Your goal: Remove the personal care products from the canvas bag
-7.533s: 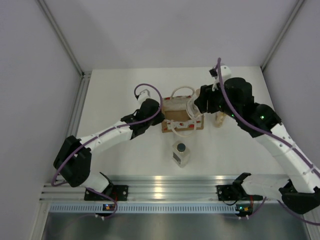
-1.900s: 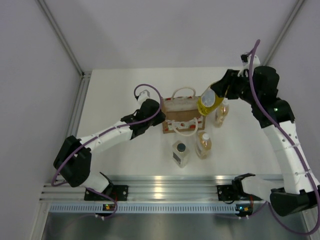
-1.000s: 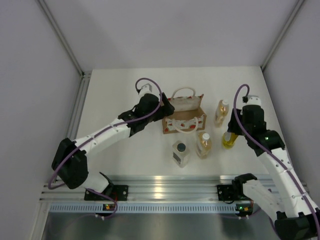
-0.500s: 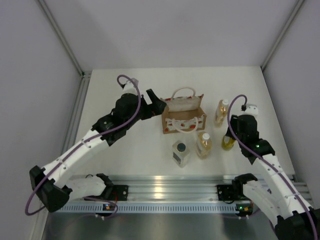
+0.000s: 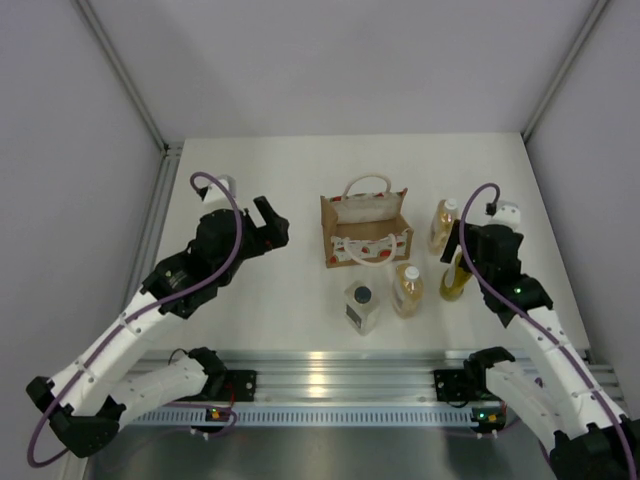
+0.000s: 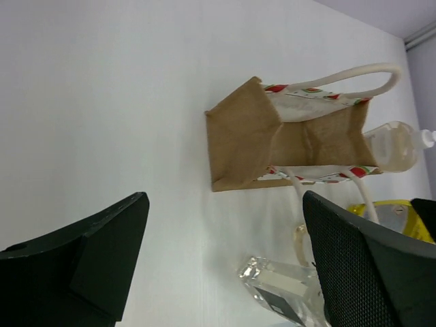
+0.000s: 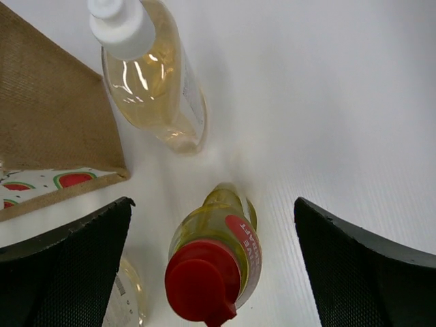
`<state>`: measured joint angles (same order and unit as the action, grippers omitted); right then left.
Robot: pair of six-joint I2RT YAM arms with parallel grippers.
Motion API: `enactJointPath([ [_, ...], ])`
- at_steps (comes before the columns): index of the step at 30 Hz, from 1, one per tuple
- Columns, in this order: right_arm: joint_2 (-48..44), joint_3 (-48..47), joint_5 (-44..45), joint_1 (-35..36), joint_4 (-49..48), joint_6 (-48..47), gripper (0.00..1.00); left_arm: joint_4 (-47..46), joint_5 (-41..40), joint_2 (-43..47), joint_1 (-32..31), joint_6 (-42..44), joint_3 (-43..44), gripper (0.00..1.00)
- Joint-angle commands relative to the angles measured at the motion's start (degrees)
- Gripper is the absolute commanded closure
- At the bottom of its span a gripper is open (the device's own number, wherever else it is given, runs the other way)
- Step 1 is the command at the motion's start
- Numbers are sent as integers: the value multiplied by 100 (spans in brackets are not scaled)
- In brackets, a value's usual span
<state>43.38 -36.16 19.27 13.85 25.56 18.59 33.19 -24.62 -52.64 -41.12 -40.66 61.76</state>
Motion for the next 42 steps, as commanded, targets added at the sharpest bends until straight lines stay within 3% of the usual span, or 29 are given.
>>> enactJointPath([
  [1,-31,-548,-177,30,-175,-48,1,845,-788,140,-10,-37,125,1],
  [3,-83,-707,-283,39,88,-171,0,1539,-1246,-8,8,-126,292,2],
  [8,-408,-1401,-529,30,686,-426,0,2051,-1537,-97,332,5,513,2],
  [11,-549,-1823,-652,30,1117,-689,0,2077,-1554,-62,876,260,443,2],
  [15,-795,-2210,-600,39,1530,-891,0,2051,-738,-1,2290,840,258,2],
  [16,-909,-2341,-521,30,1679,-901,1,2051,-728,43,2354,1058,188,2],
  [18,-1032,-2421,-459,100,1794,-918,1,2060,-956,227,2355,1183,126,2],
  [30,-2008,-2536,6,426,2761,-1033,1,1972,-492,1897,2337,1359,-252,1],
  [42,-2439,-2721,428,645,3174,-1120,1,2613,168,2697,2311,1878,477,1],
])
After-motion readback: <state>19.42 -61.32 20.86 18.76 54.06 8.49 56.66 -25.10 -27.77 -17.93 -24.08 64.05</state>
